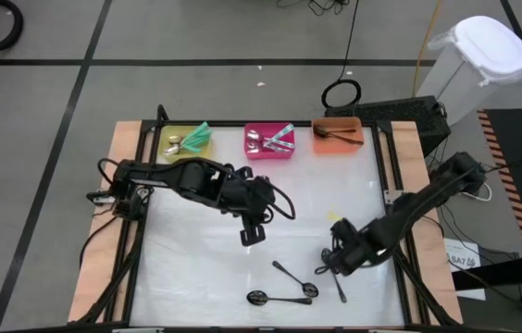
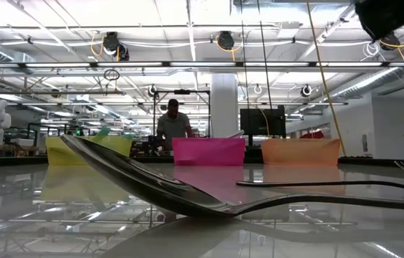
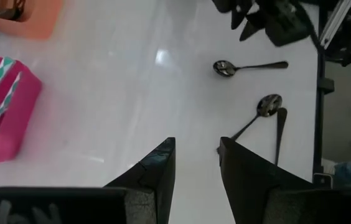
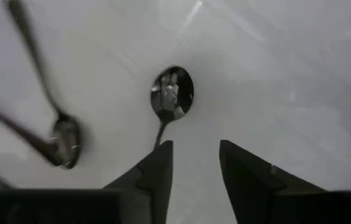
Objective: Sort silverware by color (type)
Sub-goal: Put the black spoon into the orange bin
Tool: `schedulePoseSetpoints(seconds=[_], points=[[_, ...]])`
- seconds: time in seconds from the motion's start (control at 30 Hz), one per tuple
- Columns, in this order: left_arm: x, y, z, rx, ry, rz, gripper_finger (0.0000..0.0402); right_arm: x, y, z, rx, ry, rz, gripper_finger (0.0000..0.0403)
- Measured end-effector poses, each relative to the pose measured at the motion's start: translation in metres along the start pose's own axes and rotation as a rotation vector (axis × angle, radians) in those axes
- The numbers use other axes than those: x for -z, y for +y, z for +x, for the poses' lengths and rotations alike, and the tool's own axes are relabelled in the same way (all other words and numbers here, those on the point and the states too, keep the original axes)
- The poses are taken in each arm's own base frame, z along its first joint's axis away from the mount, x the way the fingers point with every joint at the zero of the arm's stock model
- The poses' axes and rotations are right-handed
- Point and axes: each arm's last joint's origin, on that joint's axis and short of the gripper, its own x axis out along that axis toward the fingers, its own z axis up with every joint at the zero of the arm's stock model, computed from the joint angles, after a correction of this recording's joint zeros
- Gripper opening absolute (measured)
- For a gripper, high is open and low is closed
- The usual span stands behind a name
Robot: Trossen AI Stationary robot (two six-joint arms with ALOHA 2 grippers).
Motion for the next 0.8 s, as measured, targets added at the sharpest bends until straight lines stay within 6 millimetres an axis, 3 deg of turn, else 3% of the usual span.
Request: schedulePoseSetpoints(seconds=[0.13, 0.33, 0.8], points=[[0.002, -0.001, 0.0, 0.008, 0.016, 0.046, 0.0124, 0.006, 0.013, 0.028, 0.066, 0.039, 0.024, 0.015], [0.007, -0.007, -0.002, 0.02, 0.046, 0.114, 0.0124, 0.011, 0.033, 0.059, 0.034, 0.11, 0.065, 0.0165], [0.018, -0.023, -0.006, 0.047, 0.074, 0.211, 0.0124, 0.015, 0.044, 0.097, 0.089, 0.17, 0.096, 0.0161]])
